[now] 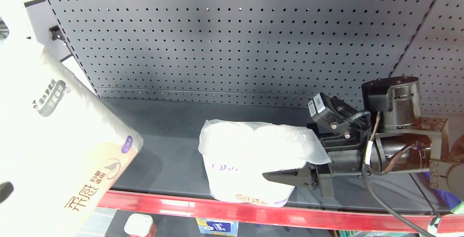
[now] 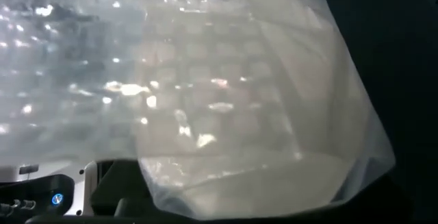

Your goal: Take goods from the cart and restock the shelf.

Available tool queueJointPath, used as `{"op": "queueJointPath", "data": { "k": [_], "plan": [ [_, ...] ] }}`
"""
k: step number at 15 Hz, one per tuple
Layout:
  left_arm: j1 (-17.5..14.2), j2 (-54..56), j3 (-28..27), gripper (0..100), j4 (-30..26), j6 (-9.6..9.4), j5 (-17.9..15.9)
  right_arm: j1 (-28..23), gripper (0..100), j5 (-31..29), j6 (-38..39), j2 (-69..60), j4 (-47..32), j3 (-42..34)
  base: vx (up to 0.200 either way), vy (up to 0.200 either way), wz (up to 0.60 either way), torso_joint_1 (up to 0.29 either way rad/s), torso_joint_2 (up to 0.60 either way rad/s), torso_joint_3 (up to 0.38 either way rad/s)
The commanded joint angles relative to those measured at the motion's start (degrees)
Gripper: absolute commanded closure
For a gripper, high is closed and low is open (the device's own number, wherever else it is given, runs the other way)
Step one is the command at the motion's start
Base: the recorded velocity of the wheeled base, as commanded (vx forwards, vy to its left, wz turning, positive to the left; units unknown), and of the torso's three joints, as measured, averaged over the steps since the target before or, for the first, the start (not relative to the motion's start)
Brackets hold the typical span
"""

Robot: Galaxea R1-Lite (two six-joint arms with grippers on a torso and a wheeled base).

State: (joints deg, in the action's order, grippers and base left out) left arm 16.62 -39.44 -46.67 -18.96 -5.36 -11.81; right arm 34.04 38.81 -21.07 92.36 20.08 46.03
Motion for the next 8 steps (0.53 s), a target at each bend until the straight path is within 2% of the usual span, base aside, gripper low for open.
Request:
{"op": "queueJointPath", "data": {
  "k": [1, 7, 8],
  "plan": [
    [0.0, 0.06, -0.09, 100, -0.03, 0.0, 0.04, 0.24, 100, 0.12, 0.06, -0.25, -0.3, -0.15, 0.0, 0.0, 0.0, 0.0, 0.0, 0.0],
    [0.0, 0.15, -0.09, 100, -0.03, 0.0, 0.04, 0.15, 100, -0.06, 0.15, -0.16, -0.3, -0.5, 0.0, 0.0, 0.0, 0.0, 0.0, 0.0],
    [0.0, 0.15, -0.09, 100, -0.03, 0.0, 0.04, 0.15, 0, -0.06, 0.06, -0.16, -0.3, -0.5, 0.0, 0.0, 0.0, 0.0, 0.0, 0.0]
  ]
}}
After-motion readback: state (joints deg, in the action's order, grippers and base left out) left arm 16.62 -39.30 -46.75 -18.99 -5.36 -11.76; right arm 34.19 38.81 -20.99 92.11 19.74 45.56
